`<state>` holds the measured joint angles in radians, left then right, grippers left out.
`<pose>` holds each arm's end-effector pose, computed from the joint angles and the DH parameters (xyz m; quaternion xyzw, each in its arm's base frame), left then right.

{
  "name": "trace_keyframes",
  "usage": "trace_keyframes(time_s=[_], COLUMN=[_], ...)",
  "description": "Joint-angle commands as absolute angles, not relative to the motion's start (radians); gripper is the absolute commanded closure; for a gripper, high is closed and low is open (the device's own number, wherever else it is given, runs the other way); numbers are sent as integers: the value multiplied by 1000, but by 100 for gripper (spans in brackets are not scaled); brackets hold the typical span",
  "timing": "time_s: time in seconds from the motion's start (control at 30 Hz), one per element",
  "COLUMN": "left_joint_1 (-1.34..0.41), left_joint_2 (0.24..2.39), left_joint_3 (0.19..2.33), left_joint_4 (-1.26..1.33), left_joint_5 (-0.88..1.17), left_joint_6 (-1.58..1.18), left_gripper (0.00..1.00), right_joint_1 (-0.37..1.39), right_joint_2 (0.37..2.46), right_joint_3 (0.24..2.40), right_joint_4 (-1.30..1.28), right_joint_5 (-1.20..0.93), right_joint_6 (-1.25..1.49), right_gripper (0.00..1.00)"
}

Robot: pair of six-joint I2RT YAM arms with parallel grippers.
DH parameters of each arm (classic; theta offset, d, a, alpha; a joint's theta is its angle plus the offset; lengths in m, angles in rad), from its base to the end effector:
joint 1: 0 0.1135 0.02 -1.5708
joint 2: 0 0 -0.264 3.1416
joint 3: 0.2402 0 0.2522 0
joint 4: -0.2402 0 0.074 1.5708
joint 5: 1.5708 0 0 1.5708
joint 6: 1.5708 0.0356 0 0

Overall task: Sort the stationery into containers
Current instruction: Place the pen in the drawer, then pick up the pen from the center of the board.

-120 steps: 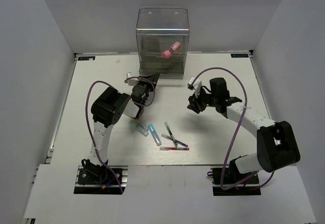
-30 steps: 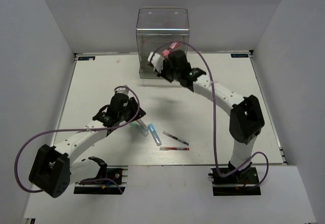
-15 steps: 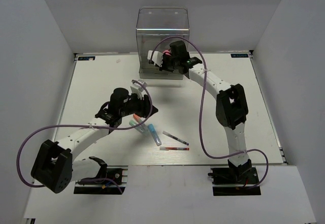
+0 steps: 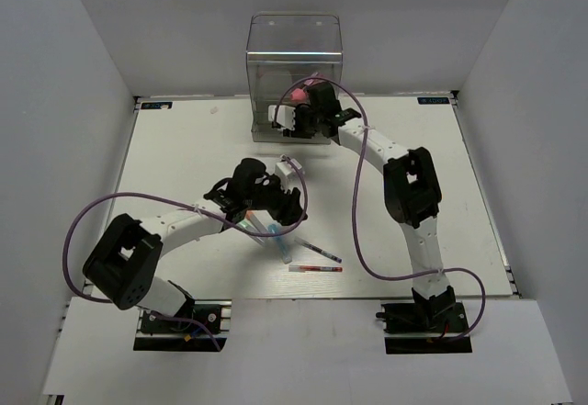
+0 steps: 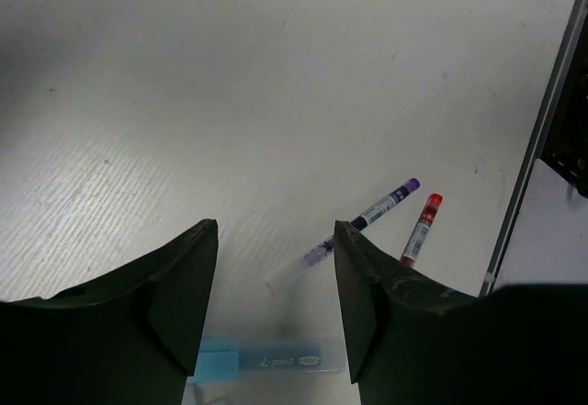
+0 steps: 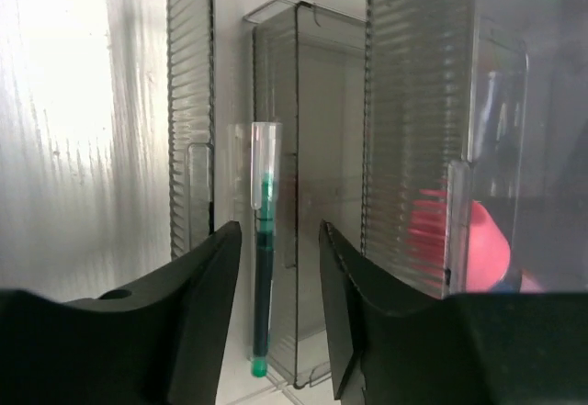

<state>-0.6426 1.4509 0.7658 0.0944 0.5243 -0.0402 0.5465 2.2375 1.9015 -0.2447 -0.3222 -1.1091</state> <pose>0.2320 -0.1959 0.2087 0.3693 0.7776 -0.3677 0.3518 0.4422 0.2822 0.2377 -0.6912 0.5315 0.0054 0.4897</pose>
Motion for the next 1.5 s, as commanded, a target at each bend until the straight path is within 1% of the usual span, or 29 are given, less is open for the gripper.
trace_keyframes(time_s=[0.0, 0.1, 0.23, 0.27, 0.3, 0.37, 0.4, 0.47, 0.5, 0.53, 0.57, 0.6, 0.63, 0.77, 0.97, 1.33, 1.4, 1.47], left_joint_1=[-679, -698, -721, -732, -741, -752, -752, -771, -772, -782, -794, -795, -805, -833, -862, -913, -923, -923], left_joint_2=[1442, 1451, 1462, 1462, 1476, 1494, 1517, 1543, 1557, 1580, 1591, 1603, 1612, 1635, 1695, 1750, 1761, 1785], left_joint_3=[781, 770, 761, 761, 761, 771, 785, 799, 814, 815, 828, 842, 842, 877, 942, 992, 992, 1014], left_joint_4=[107, 98, 107, 107, 97, 78, 58, 37, 19, 9, -12, -12, -30, -67, -159, -221, -230, -242], left_joint_5=[525, 525, 525, 525, 512, 512, 512, 503, 503, 503, 503, 494, 494, 485, 485, 436, 407, 385], left_joint_6=[9, 32, 48, 60, 80, 101, 127, 155, 179, 192, 222, 222, 244, 297, 359, 428, 439, 449], left_gripper=[36, 35, 35, 35, 35, 37, 38, 40, 40, 40, 40, 40, 40, 40, 40, 40, 42, 48], right_joint_1=[535, 529, 525, 519, 512, 502, 488, 465, 459, 434, 428, 420, 398, 354, 299, 258, 250, 247], right_joint_2=[2197, 2157, 2057, 2046, 2019, 1965, 1950, 1882, 1864, 1849, 1795, 1780, 1744, 1664, 1588, 1519, 1509, 1500], right_joint_3=[1898, 1870, 1810, 1803, 1772, 1740, 1706, 1640, 1614, 1532, 1505, 1479, 1398, 1253, 1135, 1057, 1045, 1037], right_joint_4=[-250, -250, -259, -267, -294, -316, -336, -341, -339, -330, -331, -327, -309, -244, -216, -176, -169, -164], right_joint_5=[-359, -387, -403, -408, -407, -419, -423, -452, -460, -468, -486, -491, -494, -492, -514, -543, -548, -552], right_joint_6=[-1088, -1019, -922, -889, -843, -772, -750, -652, -632, -573, -562, -542, -526, -479, -439, -388, -380, -376], right_gripper=[53, 50, 52, 55, 62, 71, 78, 80, 80, 78, 76, 70, 63, 56, 55, 53, 53, 53])
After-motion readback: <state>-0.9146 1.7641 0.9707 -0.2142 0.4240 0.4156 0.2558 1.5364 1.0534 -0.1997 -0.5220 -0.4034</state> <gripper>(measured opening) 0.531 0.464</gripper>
